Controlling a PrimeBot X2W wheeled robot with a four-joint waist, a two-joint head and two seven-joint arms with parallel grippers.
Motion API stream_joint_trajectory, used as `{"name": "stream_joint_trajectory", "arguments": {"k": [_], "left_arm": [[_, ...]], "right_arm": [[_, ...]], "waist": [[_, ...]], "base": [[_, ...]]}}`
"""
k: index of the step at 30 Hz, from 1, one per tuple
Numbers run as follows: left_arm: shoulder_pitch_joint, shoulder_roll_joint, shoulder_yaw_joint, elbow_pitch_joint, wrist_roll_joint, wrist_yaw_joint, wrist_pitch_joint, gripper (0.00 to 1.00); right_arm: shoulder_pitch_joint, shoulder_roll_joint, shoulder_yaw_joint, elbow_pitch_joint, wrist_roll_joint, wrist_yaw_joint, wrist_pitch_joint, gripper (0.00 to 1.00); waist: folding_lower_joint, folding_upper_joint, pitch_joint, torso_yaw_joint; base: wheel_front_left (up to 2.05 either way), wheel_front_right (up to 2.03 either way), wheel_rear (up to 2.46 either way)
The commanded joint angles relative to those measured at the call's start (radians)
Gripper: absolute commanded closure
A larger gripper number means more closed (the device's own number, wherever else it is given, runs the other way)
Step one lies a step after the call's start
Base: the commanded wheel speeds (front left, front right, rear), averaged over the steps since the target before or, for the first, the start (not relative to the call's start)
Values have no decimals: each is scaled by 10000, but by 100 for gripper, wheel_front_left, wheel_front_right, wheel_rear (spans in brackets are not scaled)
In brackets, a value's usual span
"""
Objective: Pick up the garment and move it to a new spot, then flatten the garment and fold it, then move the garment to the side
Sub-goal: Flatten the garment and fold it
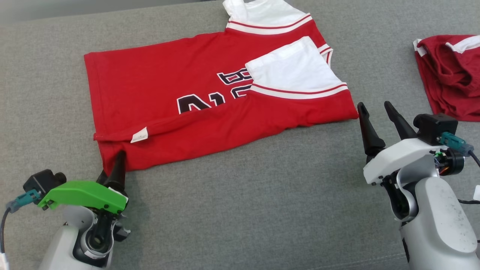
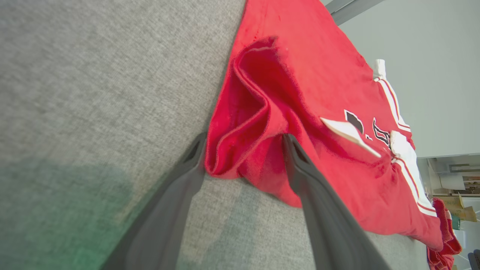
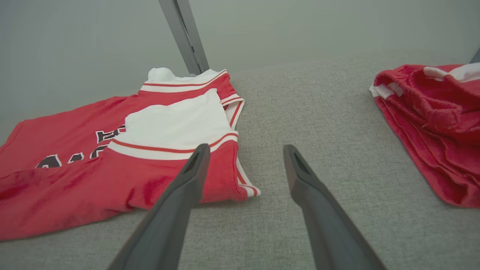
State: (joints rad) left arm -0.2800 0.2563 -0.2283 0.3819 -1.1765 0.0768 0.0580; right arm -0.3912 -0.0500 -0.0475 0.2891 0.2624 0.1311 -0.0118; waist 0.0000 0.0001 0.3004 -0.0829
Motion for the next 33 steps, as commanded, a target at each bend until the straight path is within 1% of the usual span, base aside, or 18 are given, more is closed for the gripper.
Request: {"name": "stream_joint_trajectory", "arguments": {"k": [1,2,6,10,12,18,19,20,21,22,23,24,26,29,33], "left_arm": [[-72,-40,-31,206,89,-53,-89,91],[-124,-46,-27,224,120,-113,-158,100],[-300,-18,-26,148,302,-341,-495,100],[-386,81,-13,-153,448,-509,-781,100],[-398,134,-63,-346,554,-599,-885,100],[-359,129,-186,-835,727,-660,-990,100],[-343,137,-218,-894,775,-659,-1003,100],[-329,141,-245,-944,811,-655,-1011,100],[-303,132,-274,-989,839,-639,-1009,100],[-271,120,-295,-1017,846,-646,-1006,100],[-223,123,-319,-1044,855,-679,-1008,100],[-180,157,-371,-1092,892,-736,-1015,100],[-65,192,-398,-1107,887,-785,-1018,100],[74,254,-444,-1238,830,-1001,-987,100],[370,411,-432,-1480,680,-1185,-870,100]], "right_arm": [[179,-21,50,-93,56,-9,113,0],[228,-21,66,-83,103,-9,179,0],[267,-21,43,191,261,-9,457,0],[-121,-21,10,658,460,-9,615,0],[-335,-22,-9,991,595,-9,707,0],[-998,-26,-110,2239,905,-9,866,0],[-1091,-25,-138,2458,843,-9,880,35],[-1152,-25,-158,2619,859,-9,907,51],[-1214,-23,-146,2812,960,-9,932,64],[-1250,-24,-143,2960,1029,-9,951,72],[-1292,-24,-116,3097,1052,-9,932,90],[-1337,-23,-84,3188,1118,-9,807,100],[-1361,-24,-27,3279,1177,-9,551,100],[-1333,-30,32,3239,1366,-9,162,100],[-895,-29,-10,2874,1586,-9,-244,100]], "waist": [[0,-1,82,-49],[0,-1,92,-42],[0,-1,125,45],[0,-1,134,188],[0,-1,132,273],[0,-1,56,510],[0,-1,31,547],[0,-1,10,569],[0,-1,-20,590],[0,-1,-52,601],[0,-1,-92,601],[0,-1,-127,596],[0,-1,-227,580],[0,-1,-409,538],[0,-1,-773,478]], "base": [[0,0,0],[0,0,0],[0,0,0],[0,0,0],[0,0,0],[0,0,0],[0,0,0],[0,0,0],[0,0,0],[0,0,0],[0,0,0],[0,0,0],[0,0,0],[0,0,0],[0,0,0]]}}
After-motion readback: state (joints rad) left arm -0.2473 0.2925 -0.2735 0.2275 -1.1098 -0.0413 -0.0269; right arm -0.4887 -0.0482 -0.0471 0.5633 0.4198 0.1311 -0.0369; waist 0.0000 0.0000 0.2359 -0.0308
